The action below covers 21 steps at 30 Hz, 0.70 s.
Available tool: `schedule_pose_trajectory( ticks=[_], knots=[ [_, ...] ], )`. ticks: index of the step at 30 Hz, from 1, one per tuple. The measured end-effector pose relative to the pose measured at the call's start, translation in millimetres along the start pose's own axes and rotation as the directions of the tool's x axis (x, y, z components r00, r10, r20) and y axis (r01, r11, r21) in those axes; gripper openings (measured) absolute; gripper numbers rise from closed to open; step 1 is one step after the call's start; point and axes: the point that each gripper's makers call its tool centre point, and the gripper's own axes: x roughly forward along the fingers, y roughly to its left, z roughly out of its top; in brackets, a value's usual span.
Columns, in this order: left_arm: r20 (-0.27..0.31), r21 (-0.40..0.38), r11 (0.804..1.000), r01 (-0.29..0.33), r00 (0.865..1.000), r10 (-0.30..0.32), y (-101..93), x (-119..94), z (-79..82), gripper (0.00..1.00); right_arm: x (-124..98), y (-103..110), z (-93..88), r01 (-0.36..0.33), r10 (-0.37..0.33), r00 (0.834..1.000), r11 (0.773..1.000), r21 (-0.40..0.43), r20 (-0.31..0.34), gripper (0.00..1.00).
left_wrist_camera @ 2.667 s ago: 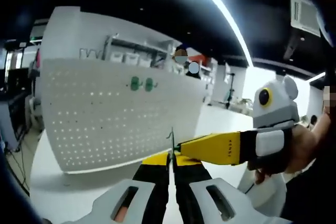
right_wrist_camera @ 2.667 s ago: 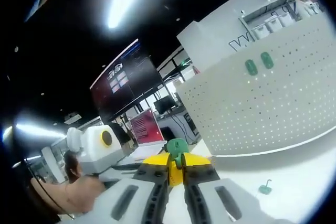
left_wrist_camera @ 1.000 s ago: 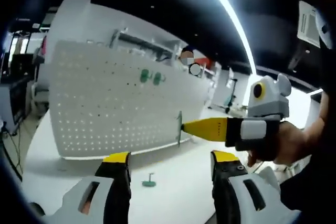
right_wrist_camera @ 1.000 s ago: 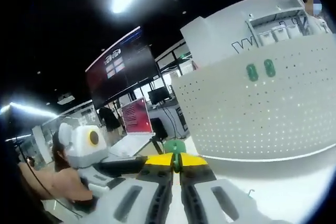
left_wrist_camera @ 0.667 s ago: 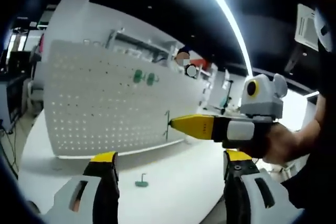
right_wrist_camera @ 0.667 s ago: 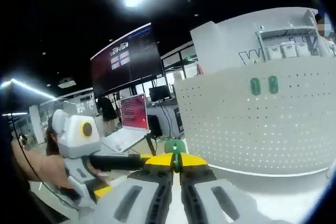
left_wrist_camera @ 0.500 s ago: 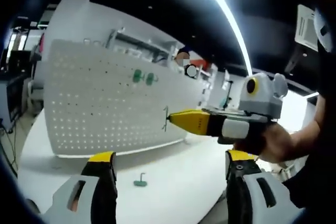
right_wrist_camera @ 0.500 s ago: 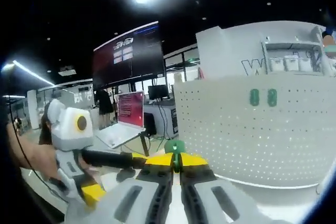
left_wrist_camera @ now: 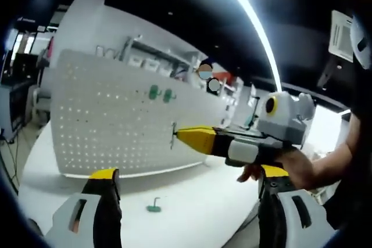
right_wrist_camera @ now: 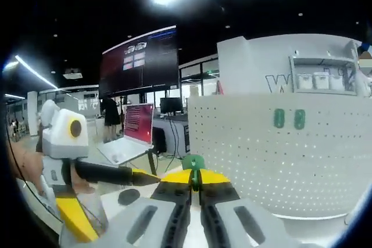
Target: Insert the hook assembly into the mounting plate slot until the hook locks in place.
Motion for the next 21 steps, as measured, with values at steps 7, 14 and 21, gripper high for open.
schedule_pose_trajectory(
  ticks=[7,14,21],
  knots=[
    [-0.012,0.012,1.000,-0.010,1.000,0.010,2.2,-0.9,-2.8,1.00,6.0,-21.0,23.5,0.066,-0.065,0.995,0.998,-0.016,0.076,0.00],
    [-0.050,0.040,0.999,-0.011,0.999,0.013,1.5,1.0,-12.0,1.00,17.4,-52.4,35.8,0.146,-0.138,0.984,0.987,-0.072,0.110,0.00],
    [-0.065,0.025,1.000,-0.016,0.998,0.018,5.7,-0.6,-17.1,1.00,24.5,-90.3,42.8,0.222,-0.213,0.968,0.973,-0.057,0.131,0.00]
  ],
)
